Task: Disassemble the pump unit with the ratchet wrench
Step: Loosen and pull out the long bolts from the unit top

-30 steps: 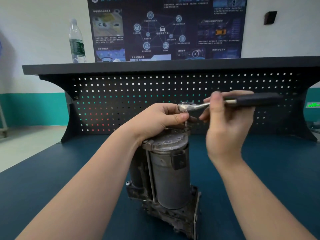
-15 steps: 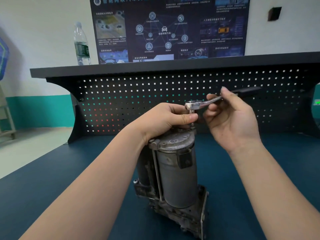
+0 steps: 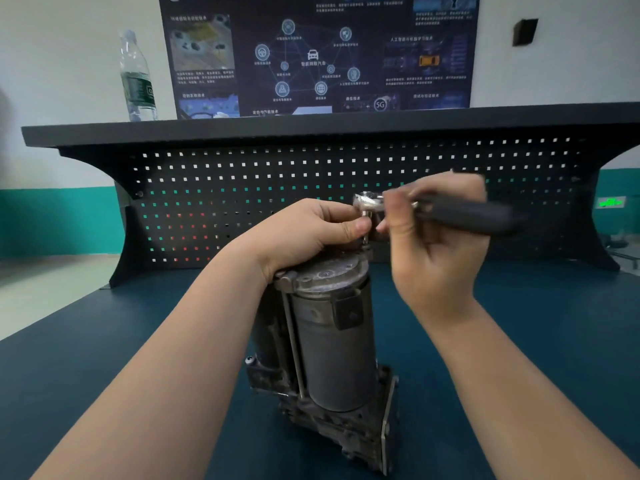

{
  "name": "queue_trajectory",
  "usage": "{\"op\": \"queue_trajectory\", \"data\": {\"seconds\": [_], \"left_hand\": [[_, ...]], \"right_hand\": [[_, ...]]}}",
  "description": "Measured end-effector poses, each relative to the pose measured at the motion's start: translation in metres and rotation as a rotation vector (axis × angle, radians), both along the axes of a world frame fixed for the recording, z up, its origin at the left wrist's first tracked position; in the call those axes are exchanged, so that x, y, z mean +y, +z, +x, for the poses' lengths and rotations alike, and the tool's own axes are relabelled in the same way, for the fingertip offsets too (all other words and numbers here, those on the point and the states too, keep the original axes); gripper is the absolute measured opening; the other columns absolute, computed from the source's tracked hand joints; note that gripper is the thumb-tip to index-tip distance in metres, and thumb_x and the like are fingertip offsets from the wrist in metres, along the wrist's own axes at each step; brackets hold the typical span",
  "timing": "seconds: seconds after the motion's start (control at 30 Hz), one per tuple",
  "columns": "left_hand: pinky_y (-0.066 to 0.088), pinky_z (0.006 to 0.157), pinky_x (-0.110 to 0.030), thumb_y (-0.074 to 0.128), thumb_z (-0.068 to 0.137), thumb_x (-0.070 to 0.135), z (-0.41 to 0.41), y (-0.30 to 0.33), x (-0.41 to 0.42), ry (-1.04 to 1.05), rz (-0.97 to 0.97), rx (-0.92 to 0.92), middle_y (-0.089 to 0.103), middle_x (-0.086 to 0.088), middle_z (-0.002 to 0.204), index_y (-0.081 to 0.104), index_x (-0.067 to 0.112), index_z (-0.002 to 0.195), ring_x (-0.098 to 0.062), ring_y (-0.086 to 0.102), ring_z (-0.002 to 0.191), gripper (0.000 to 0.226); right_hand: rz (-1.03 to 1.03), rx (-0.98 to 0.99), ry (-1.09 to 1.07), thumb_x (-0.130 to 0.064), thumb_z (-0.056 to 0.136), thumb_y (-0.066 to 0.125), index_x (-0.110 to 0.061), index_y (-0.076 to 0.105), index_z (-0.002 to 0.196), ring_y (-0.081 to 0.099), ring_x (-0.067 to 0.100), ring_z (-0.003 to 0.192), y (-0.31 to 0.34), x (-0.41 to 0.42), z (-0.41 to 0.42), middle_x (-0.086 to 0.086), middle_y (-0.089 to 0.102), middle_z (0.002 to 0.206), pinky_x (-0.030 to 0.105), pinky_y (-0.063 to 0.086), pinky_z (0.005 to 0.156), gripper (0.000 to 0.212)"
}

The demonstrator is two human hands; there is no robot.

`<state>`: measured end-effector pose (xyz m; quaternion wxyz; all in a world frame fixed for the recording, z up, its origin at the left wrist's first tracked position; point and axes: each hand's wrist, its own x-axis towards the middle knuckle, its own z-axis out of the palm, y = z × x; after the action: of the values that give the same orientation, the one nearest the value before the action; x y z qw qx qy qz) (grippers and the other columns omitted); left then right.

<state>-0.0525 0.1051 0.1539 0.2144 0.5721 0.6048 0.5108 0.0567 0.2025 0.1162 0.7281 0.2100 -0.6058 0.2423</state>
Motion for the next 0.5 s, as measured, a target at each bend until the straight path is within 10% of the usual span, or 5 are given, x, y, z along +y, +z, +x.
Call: {"op": "queue_trajectory", "data": {"seconds": [0.17,0.5], "left_hand": [[0.053,0.079,-0.019,0.065,0.075,0.033,-0.002,-0.002,-0.001,-0.054,0.014,-0.022,0.074,0.002,0.088,0.076,0.023,0.090,-0.006,0.064,0.081,0.022],[0.054,0.072,-0.017,0.068,0.069,0.035,-0.004,0.001,0.002,0.006,0.020,-0.048,0.075,-0.003,0.088,0.078,0.019,0.085,-0.008,0.068,0.079,0.026]], "right_hand": [[-0.012,-0.076,-0.013,-0.023,0.093,0.062,-0.022,0.053,0.085,0.066,0.021,0.062,0.006,0.008,0.007,0.006,0.062,0.072,0.034,0.051,0.056,0.012],[-0.930,-0.280,0.947,-0.006,0.096,0.047,-0.012,0.053,0.076,0.052,0.012,0.044,0.023,0.019,0.004,0.007,0.066,0.063,0.019,0.040,0.042,0.023]]}}
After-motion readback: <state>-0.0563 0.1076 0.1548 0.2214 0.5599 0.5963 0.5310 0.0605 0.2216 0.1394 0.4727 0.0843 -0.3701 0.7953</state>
